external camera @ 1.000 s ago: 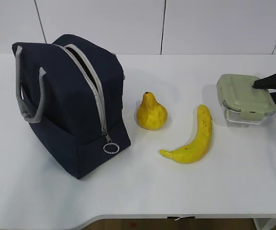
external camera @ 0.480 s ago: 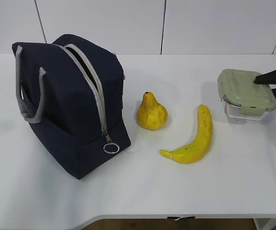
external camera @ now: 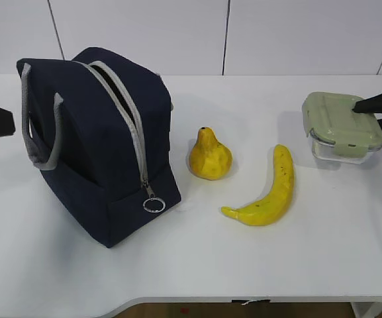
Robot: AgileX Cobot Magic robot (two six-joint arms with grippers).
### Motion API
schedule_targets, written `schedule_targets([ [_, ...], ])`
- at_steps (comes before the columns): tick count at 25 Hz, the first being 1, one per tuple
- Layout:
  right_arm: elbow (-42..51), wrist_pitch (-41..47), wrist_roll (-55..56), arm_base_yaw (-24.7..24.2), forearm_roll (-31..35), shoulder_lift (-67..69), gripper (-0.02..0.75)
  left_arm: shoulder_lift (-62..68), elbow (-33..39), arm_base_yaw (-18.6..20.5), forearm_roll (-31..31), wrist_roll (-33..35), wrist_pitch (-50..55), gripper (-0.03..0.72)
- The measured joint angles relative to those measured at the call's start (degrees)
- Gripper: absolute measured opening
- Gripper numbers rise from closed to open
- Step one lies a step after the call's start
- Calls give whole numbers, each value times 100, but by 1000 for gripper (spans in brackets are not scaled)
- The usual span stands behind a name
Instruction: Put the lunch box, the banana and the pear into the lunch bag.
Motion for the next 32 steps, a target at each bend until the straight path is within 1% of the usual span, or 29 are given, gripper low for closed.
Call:
schedule_targets([
  [2, 0, 0, 0, 0, 0, 0, 358, 279, -38, 0, -314, 327, -58, 510],
  [4, 0, 0, 0, 0, 0, 0, 358, 534, -176, 0, -498, 547, -86, 510],
  [7, 0, 0, 0, 0, 0, 0, 358, 929, -511, -12, -554, 704, -127, 510],
  [13, 4, 0, 0, 0, -11, 0, 357, 1709, -1198, -69, -566, 766, -178, 510],
  [15, 4, 0, 0, 0, -50, 0, 357, 1937, -1388, -155, -576, 766, -189, 510],
  [21, 4, 0, 0, 0, -87, 0, 357, 2488, -1684, -630, -590, 779, -497, 510],
  [25, 4, 0, 0, 0, -87, -2, 357, 2679, -1694, -739, -615, 779, -535, 509],
  [28, 4, 0, 0, 0, -87, -2, 357, 2679, -1694, -758, -615, 779, -497, 479],
  [32, 4, 0, 0, 0, -76, -12, 357, 2687, -1744, -758, -615, 779, -430, 384],
])
